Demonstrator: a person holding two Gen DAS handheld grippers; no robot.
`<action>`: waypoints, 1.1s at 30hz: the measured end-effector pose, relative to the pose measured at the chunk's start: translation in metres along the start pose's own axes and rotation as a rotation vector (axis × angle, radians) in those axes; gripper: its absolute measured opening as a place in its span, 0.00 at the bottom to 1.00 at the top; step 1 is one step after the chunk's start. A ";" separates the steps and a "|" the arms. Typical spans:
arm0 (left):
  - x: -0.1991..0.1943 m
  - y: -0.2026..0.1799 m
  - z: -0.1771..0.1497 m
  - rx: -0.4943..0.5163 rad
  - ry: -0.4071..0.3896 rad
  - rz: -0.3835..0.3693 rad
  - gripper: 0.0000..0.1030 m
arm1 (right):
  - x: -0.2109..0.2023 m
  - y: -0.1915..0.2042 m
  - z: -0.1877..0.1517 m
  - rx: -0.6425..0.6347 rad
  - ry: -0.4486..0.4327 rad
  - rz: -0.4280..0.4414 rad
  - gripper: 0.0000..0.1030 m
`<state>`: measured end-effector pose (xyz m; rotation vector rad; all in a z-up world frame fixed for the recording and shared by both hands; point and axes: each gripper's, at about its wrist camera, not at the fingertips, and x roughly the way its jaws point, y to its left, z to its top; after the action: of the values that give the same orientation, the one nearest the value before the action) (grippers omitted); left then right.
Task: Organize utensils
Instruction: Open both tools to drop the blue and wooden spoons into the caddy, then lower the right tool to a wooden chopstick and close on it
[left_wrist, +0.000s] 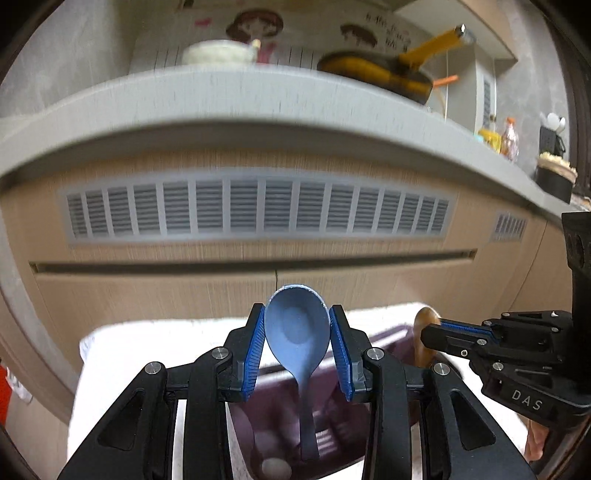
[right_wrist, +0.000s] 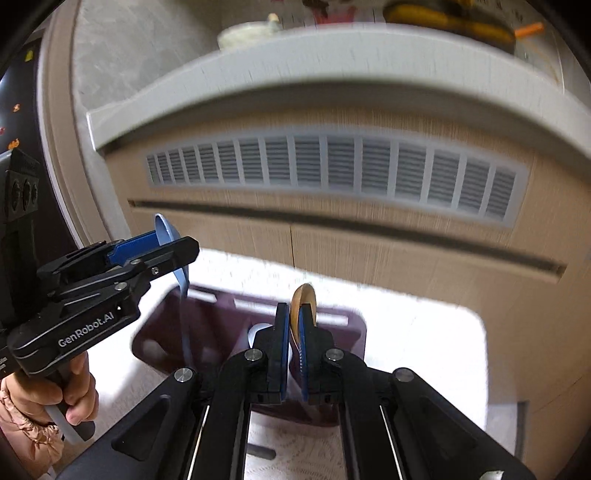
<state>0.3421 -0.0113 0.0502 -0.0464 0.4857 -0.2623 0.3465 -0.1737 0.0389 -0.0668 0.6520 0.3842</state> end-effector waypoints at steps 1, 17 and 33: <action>0.002 0.002 -0.005 -0.002 0.010 0.001 0.34 | 0.005 -0.002 -0.004 0.005 0.015 0.001 0.04; -0.033 0.008 -0.014 -0.036 0.022 0.015 0.48 | -0.035 0.015 -0.021 -0.068 -0.039 -0.099 0.53; -0.101 -0.013 -0.110 0.002 0.245 -0.024 0.67 | -0.098 0.066 -0.126 -0.362 0.063 -0.136 0.99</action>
<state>0.2021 0.0044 0.0007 -0.0177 0.7291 -0.2936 0.1781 -0.1672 0.0013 -0.4673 0.6300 0.3662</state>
